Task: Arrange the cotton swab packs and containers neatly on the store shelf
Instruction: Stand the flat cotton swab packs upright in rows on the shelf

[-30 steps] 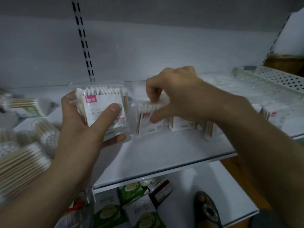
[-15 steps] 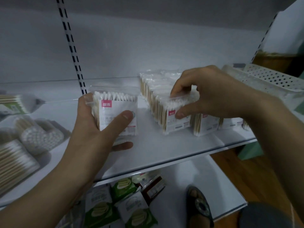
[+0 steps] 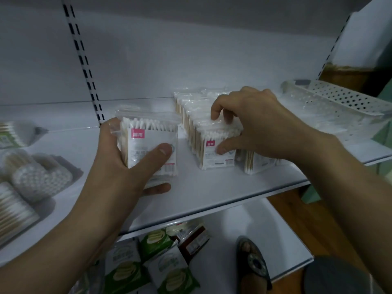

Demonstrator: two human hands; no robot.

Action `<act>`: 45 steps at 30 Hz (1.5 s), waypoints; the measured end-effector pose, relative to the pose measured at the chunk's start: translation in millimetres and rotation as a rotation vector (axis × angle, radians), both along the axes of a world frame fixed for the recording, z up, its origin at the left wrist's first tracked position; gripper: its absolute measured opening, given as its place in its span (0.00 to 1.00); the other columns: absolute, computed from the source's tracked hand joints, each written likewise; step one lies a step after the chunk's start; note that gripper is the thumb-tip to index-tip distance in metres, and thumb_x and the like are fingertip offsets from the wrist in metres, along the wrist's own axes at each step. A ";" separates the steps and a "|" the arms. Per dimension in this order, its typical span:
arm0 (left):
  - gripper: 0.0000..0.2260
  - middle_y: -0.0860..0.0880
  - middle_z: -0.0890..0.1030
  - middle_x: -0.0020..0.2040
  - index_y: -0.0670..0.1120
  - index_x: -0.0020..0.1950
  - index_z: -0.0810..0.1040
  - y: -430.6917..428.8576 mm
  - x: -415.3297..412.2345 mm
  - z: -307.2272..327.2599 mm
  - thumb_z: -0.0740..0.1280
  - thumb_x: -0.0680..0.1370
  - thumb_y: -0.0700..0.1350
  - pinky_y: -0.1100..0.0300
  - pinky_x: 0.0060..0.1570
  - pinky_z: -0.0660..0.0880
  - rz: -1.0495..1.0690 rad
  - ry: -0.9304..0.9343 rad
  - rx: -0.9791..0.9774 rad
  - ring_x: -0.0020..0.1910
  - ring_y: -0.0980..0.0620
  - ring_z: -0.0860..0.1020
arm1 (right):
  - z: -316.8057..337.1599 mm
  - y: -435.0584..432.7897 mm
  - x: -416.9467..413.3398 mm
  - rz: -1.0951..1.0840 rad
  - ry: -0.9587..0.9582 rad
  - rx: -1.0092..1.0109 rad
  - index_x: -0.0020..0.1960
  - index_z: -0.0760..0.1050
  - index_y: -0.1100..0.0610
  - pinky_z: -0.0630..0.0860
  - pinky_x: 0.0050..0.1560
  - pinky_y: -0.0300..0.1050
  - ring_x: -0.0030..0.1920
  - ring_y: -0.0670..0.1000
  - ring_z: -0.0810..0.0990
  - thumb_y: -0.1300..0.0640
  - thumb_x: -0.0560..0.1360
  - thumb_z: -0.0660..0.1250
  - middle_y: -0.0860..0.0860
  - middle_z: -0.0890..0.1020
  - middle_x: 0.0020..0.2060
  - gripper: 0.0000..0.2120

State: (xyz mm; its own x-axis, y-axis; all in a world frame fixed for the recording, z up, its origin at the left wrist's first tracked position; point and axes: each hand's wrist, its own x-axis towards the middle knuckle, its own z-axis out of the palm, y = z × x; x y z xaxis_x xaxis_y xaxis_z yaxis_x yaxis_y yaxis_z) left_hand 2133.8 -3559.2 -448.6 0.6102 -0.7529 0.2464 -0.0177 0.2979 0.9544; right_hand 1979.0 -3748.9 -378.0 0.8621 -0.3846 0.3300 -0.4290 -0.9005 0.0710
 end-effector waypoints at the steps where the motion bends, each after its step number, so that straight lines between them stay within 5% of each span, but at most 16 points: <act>1: 0.28 0.55 0.86 0.50 0.58 0.61 0.71 0.1 -0.5 0.1 0.75 0.64 0.51 0.51 0.37 0.83 -0.003 -0.001 -0.001 0.48 0.48 0.87 | 3.0 2.0 -0.6 0.000 -0.012 0.000 0.59 0.72 0.41 0.63 0.54 0.48 0.50 0.46 0.71 0.31 0.63 0.74 0.40 0.76 0.47 0.29; 3: 0.28 0.54 0.86 0.50 0.58 0.62 0.71 0.3 -1.6 0.8 0.75 0.64 0.49 0.52 0.36 0.83 -0.007 0.000 0.002 0.47 0.48 0.87 | 8.9 8.8 -0.1 0.063 -0.104 0.025 0.60 0.72 0.41 0.68 0.55 0.48 0.50 0.45 0.72 0.28 0.65 0.68 0.40 0.77 0.49 0.29; 6: 0.26 0.54 0.85 0.48 0.59 0.59 0.73 1.4 -5.0 1.2 0.75 0.63 0.52 0.58 0.31 0.80 0.002 -0.064 0.017 0.44 0.50 0.86 | 11.9 30.0 9.4 0.292 -0.333 0.240 0.60 0.77 0.48 0.74 0.48 0.36 0.47 0.45 0.78 0.37 0.74 0.68 0.43 0.80 0.48 0.20; 11: 0.31 0.52 0.85 0.50 0.58 0.59 0.73 0.4 -9.5 2.1 0.85 0.63 0.47 0.56 0.33 0.81 -0.058 -0.099 0.016 0.46 0.49 0.86 | 6.1 49.9 32.3 0.370 -0.249 0.424 0.57 0.80 0.50 0.77 0.43 0.36 0.44 0.45 0.80 0.46 0.75 0.74 0.43 0.82 0.47 0.14; 16: 0.14 0.48 0.86 0.49 0.52 0.59 0.75 -0.8 -5.7 7.1 0.69 0.75 0.51 0.53 0.33 0.82 -0.130 0.103 -0.015 0.44 0.45 0.86 | 9.7 34.2 22.2 0.382 -0.293 0.589 0.54 0.81 0.60 0.82 0.43 0.44 0.44 0.46 0.83 0.57 0.74 0.76 0.51 0.84 0.47 0.11; 22: 0.09 0.51 0.86 0.48 0.53 0.63 0.76 -3.9 -1.0 2.8 0.61 0.84 0.45 0.53 0.30 0.82 -0.045 0.098 0.030 0.44 0.43 0.86 | 36.5 15.6 -11.6 0.230 -0.278 0.391 0.52 0.82 0.53 0.82 0.47 0.53 0.45 0.48 0.84 0.42 0.68 0.72 0.46 0.85 0.46 0.19; 27: 0.10 0.55 0.86 0.43 0.56 0.62 0.76 -14.4 -6.4 -0.8 0.60 0.85 0.44 0.52 0.31 0.83 -0.004 0.079 0.068 0.40 0.50 0.86 | 32.0 7.3 -25.2 0.159 -0.096 0.283 0.49 0.81 0.46 0.75 0.45 0.37 0.46 0.42 0.80 0.41 0.69 0.73 0.39 0.83 0.43 0.13; 37: 0.08 0.54 0.86 0.44 0.54 0.60 0.75 -26.7 -26.2 -4.9 0.59 0.86 0.43 0.49 0.34 0.84 -0.079 0.037 0.053 0.42 0.49 0.87 | 0.5 -0.5 -16.8 0.189 -0.093 0.138 0.52 0.83 0.46 0.69 0.44 0.41 0.43 0.45 0.74 0.39 0.68 0.76 0.42 0.80 0.42 0.17; 42: 0.09 0.53 0.86 0.46 0.55 0.60 0.76 -28.3 -23.6 -7.1 0.59 0.86 0.44 0.51 0.33 0.83 -0.060 0.055 0.052 0.43 0.48 0.87 | -6.1 -0.3 -17.6 0.157 -0.035 0.043 0.52 0.81 0.47 0.62 0.42 0.29 0.41 0.42 0.69 0.36 0.66 0.75 0.40 0.80 0.42 0.20; 45: 0.09 0.55 0.86 0.46 0.54 0.61 0.76 -28.5 -18.4 -5.4 0.59 0.86 0.43 0.51 0.32 0.83 0.000 0.029 0.039 0.42 0.50 0.86 | -8.8 0.2 -21.7 0.157 -0.045 0.041 0.55 0.79 0.45 0.65 0.44 0.34 0.44 0.43 0.71 0.33 0.66 0.71 0.41 0.80 0.44 0.23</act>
State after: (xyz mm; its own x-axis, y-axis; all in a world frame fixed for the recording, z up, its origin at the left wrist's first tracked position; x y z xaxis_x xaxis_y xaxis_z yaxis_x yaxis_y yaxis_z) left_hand 2115.5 -3587.7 -454.0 0.6167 -0.7617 0.1988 0.0099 0.2600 0.9656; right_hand 1957.3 -3748.7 -386.9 0.8971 -0.2606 0.3567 -0.2849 -0.9584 0.0162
